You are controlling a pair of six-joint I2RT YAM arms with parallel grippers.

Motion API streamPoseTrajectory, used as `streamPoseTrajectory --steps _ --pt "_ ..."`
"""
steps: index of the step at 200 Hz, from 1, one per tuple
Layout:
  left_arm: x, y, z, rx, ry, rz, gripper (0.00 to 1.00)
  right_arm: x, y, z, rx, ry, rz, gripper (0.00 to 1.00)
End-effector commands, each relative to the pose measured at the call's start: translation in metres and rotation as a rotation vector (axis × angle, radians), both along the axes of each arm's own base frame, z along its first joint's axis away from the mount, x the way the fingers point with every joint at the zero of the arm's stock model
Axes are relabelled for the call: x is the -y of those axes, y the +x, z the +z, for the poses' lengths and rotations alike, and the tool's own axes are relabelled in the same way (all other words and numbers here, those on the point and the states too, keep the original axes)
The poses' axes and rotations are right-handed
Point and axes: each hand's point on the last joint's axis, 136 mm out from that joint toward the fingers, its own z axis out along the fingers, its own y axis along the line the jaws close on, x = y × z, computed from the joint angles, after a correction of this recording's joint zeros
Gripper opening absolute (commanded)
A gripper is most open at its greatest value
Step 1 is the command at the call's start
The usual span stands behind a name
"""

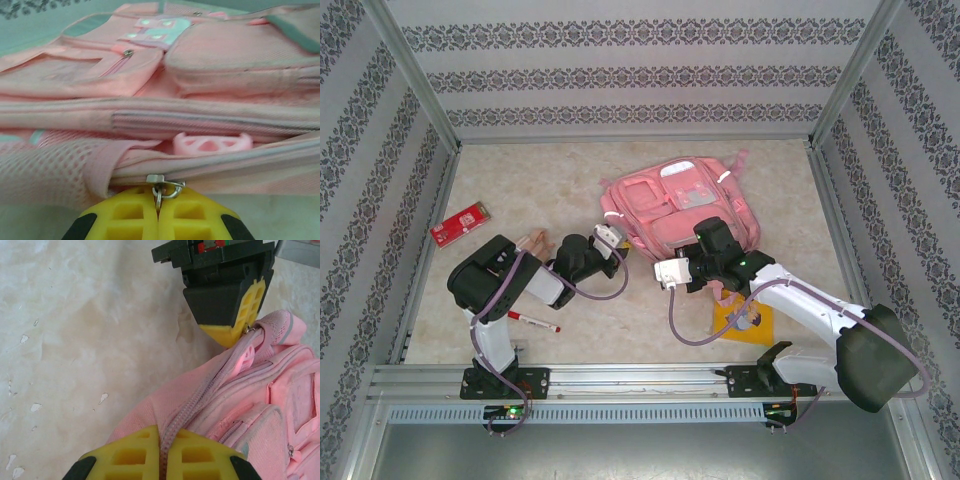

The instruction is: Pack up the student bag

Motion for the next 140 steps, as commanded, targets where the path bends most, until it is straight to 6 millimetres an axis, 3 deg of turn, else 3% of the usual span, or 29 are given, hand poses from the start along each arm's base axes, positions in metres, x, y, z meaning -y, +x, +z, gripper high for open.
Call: streamPoseTrajectory --steps 1,79,115,124,140 --pt "-0.027 0.020 0.010 0.010 0.010 0.156 0.00 -0.002 0.001 0.013 0.046 0.041 0.018 0.00" --pt "-0.073 0.063 0.009 -0.155 -0.082 0.355 0.00 -0.002 -0.001 0.007 0.031 0.033 0.025 0.00" --pt "-0.068 0.061 0.011 -0.183 -0.089 0.325 0.00 -0.010 -0.003 0.004 0.014 0.046 0.033 0.00" --pt "-0.068 0.061 0.013 -0.185 -0.098 0.325 0.02 -0.014 -0.001 0.004 -0.011 0.076 0.006 0.26" --pt "-0.063 0.060 0.018 -0.205 -0.121 0.310 0.35 -0.022 0.004 0.002 -0.043 0.146 -0.043 0.61"
